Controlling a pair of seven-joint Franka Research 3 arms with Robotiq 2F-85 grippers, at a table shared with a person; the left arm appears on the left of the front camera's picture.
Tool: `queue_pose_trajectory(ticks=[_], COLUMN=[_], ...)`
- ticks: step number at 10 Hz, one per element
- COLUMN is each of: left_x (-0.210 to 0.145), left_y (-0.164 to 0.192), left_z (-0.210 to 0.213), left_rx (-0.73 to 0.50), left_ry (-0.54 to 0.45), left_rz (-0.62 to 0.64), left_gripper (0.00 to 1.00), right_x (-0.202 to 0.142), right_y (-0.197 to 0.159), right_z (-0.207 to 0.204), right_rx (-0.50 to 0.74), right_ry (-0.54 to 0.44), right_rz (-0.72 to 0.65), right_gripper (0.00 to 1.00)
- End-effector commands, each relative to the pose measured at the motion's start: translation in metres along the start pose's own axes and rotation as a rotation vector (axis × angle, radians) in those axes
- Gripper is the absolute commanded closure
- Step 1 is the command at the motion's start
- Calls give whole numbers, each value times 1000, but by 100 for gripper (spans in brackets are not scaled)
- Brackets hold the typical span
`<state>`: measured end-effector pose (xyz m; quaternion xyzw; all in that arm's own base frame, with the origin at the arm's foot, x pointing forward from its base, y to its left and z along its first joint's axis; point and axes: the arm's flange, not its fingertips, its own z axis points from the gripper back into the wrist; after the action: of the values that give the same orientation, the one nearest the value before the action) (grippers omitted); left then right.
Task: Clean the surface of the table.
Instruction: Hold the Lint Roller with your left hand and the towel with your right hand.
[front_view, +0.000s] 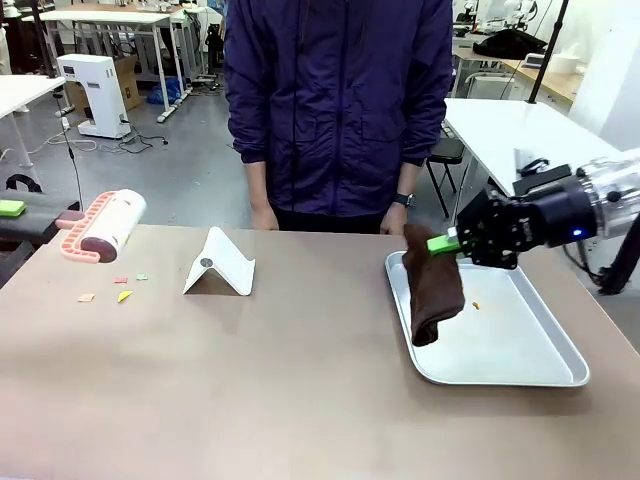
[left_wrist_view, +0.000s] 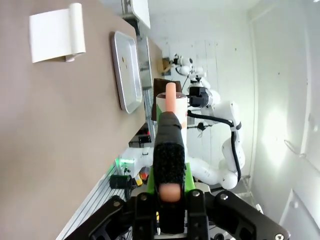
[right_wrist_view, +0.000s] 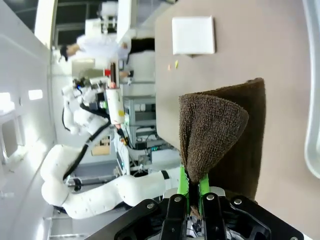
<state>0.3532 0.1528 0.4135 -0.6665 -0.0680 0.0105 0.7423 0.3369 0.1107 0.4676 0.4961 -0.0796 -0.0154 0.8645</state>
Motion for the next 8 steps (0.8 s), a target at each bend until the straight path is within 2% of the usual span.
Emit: queue_pose_trajectory(ticks=[1,2,3,4,5,6,7,8], left_x=[-14,-18,-20,-12,25,41,29,6], left_y=[7,15,24,33,29,29,43,59], left_z=[3,17,34,50,63,66,66,67], left_rx=[-25,-24,-28,8,70,119,148,117], left_ry=[-97,-128,-179,-200,-180,-146,-156,-186], left_rz=[-8,7,17,25,55,44,45,48], left_gripper=[100,100,100,100,100,100,100,100], right_x=[-66,-71,-75,-76,-83,-91,-95,-92], right_y=[-57,-79,-103,-125,-141,-155,-172,-188], right_z=[39,60,84,102,110,116,128,143], right_rx=[9,45,105,164,196,246,284,319], right_ry=[-66,-35,43,64,-20,-52,-64,-56], right_rz=[-29,-36,-28,-68,-128,-130,-128,-139], right_gripper=[100,100,100,100,100,100,100,100])
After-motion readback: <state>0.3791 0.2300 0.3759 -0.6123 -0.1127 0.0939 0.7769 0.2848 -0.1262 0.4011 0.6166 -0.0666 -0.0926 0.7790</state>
